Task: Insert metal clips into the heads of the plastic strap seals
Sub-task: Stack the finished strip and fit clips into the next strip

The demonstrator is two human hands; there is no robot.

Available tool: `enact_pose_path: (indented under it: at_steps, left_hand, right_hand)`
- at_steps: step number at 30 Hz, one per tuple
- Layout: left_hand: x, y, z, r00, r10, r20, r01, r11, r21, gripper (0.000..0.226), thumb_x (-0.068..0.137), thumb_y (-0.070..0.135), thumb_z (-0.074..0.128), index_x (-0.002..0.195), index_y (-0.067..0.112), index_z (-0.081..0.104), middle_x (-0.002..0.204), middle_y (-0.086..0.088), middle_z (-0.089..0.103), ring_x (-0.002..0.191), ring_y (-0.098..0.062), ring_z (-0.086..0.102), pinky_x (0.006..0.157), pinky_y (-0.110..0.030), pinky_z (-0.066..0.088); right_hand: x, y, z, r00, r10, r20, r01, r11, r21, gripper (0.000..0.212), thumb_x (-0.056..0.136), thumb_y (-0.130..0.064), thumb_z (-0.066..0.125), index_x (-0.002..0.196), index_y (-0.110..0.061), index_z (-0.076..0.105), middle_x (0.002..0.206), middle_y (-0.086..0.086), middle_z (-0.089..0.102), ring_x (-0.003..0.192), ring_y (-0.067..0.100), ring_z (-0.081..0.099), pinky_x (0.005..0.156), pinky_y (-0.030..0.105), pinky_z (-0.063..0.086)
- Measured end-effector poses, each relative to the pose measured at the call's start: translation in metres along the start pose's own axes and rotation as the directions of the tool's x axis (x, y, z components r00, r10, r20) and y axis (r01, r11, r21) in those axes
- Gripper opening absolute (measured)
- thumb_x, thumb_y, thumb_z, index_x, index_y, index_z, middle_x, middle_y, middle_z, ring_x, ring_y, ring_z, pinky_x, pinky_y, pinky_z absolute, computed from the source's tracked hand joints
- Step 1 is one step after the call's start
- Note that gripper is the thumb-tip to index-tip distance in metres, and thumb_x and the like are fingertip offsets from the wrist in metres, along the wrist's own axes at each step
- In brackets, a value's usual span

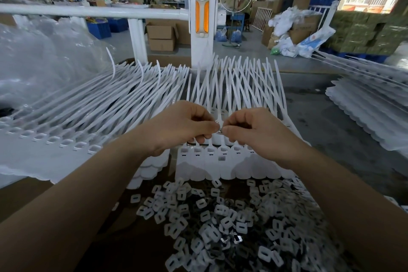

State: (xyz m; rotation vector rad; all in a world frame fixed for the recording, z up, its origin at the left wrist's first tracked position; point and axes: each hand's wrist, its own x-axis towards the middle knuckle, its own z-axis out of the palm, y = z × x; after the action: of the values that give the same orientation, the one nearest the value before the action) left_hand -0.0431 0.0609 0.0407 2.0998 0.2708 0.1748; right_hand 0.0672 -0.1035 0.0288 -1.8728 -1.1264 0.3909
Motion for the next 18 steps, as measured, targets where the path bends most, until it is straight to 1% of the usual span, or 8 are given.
enact_pose_path:
  at_steps: [2, 3, 6, 9, 11, 13, 15, 18]
  left_hand:
    - [0.0, 0.001, -0.001, 1.0, 0.009, -0.01, -0.008, 0.997, 0.076, 0.01, 0.09, 0.024, 0.066, 0.083, 0.019, 0.072, 0.07, 0.006, 0.07, 0.06, -0.001, 0.062, 0.056, -0.013, 0.046]
    - [0.0, 0.0, -0.003, 1.0, 0.007, -0.021, -0.004, 0.992, 0.124, 0.011, 0.09, 0.025, 0.066, 0.083, 0.019, 0.072, 0.07, 0.005, 0.069, 0.061, -0.003, 0.061, 0.055, -0.014, 0.047]
    - [0.002, -0.006, -0.012, 0.995, -0.062, -0.08, 0.08, 0.963, 0.257, 0.013, 0.09, 0.027, 0.066, 0.082, 0.017, 0.071, 0.07, 0.002, 0.065, 0.062, -0.011, 0.055, 0.057, -0.023, 0.044]
    - [0.003, -0.016, -0.022, 0.978, -0.175, -0.113, 0.201, 0.932, 0.302, 0.013, 0.089, 0.023, 0.068, 0.079, 0.014, 0.071, 0.075, 0.002, 0.064, 0.071, -0.012, 0.057, 0.061, -0.025, 0.041]
    - [0.003, -0.022, -0.025, 0.97, -0.222, -0.102, 0.244, 0.902, 0.356, 0.011, 0.085, 0.024, 0.072, 0.077, 0.017, 0.072, 0.078, 0.004, 0.066, 0.08, -0.015, 0.059, 0.077, -0.032, 0.046]
    - [0.003, -0.026, -0.024, 0.965, -0.248, -0.086, 0.26, 0.858, 0.442, 0.013, 0.084, 0.029, 0.072, 0.073, 0.022, 0.072, 0.077, 0.008, 0.066, 0.086, -0.016, 0.06, 0.101, -0.048, 0.041]
    - [0.004, -0.028, -0.023, 0.964, -0.251, -0.085, 0.257, 0.808, 0.529, 0.015, 0.085, 0.033, 0.07, 0.072, 0.027, 0.069, 0.082, 0.009, 0.066, 0.095, -0.02, 0.059, 0.108, -0.056, 0.032]
    - [0.005, -0.028, -0.02, 0.968, -0.221, -0.12, 0.244, 0.703, 0.668, 0.017, 0.087, 0.041, 0.066, 0.072, 0.032, 0.064, 0.087, 0.013, 0.064, 0.104, -0.02, 0.055, 0.108, -0.05, 0.022]
  right_hand:
    - [0.001, 0.001, 0.001, 1.0, -0.014, 0.001, 0.014, 1.0, -0.004, 0.007, 0.091, -0.025, 0.066, 0.085, -0.023, 0.07, 0.067, -0.013, 0.065, 0.057, -0.004, 0.054, 0.055, 0.01, 0.042]
    - [0.001, 0.003, 0.002, 1.0, -0.016, -0.003, 0.016, 0.999, -0.027, 0.006, 0.091, -0.027, 0.066, 0.086, -0.024, 0.069, 0.069, -0.013, 0.065, 0.059, -0.003, 0.055, 0.056, 0.012, 0.044]
    - [0.004, 0.009, 0.003, 1.0, 0.029, 0.01, -0.026, 0.974, -0.226, 0.006, 0.091, -0.032, 0.065, 0.086, -0.028, 0.064, 0.083, -0.009, 0.066, 0.073, 0.005, 0.061, 0.065, 0.022, 0.049]
    - [0.004, 0.013, 0.004, 0.989, 0.097, 0.11, -0.048, 0.924, -0.379, 0.01, 0.088, -0.034, 0.068, 0.084, -0.028, 0.062, 0.083, -0.01, 0.064, 0.072, 0.002, 0.058, 0.064, 0.019, 0.045]
    - [0.004, 0.013, 0.004, 0.983, 0.11, 0.144, -0.04, 0.909, -0.415, 0.01, 0.086, -0.033, 0.07, 0.082, -0.029, 0.062, 0.082, -0.01, 0.064, 0.07, 0.001, 0.057, 0.062, 0.018, 0.044]
    - [0.003, 0.014, 0.004, 0.982, 0.111, 0.151, -0.037, 0.906, -0.423, 0.01, 0.085, -0.032, 0.071, 0.082, -0.028, 0.063, 0.082, -0.01, 0.065, 0.07, 0.002, 0.057, 0.063, 0.019, 0.045]
    - [0.003, 0.014, 0.004, 0.982, 0.112, 0.152, -0.039, 0.909, -0.416, 0.01, 0.085, -0.032, 0.071, 0.082, -0.028, 0.063, 0.082, -0.01, 0.065, 0.069, 0.002, 0.057, 0.062, 0.018, 0.044]
    - [0.003, 0.014, 0.004, 0.981, 0.111, 0.158, -0.035, 0.908, -0.417, 0.01, 0.086, -0.032, 0.071, 0.082, -0.027, 0.064, 0.081, -0.01, 0.064, 0.068, 0.001, 0.056, 0.061, 0.017, 0.042]
